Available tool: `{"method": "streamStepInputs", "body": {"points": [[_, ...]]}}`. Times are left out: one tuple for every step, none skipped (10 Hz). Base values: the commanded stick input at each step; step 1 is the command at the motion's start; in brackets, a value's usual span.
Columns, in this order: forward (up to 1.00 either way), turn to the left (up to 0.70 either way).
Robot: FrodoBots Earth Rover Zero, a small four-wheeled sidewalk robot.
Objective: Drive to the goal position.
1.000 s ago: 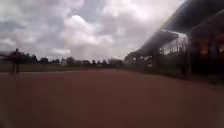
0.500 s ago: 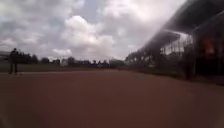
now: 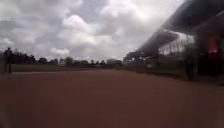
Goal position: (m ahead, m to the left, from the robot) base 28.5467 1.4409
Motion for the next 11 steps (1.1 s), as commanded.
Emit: {"method": "streamStepInputs", "body": {"points": [[0.7,0.0],[0.7,0.0],[0.7,0.0],[0.7,0.0],[0.7,0.0],[0.7,0.0],[0.7,0.0],[0.7,0.0],[0.7,0.0],[0.7,0.0],[0.7,0.0]]}}
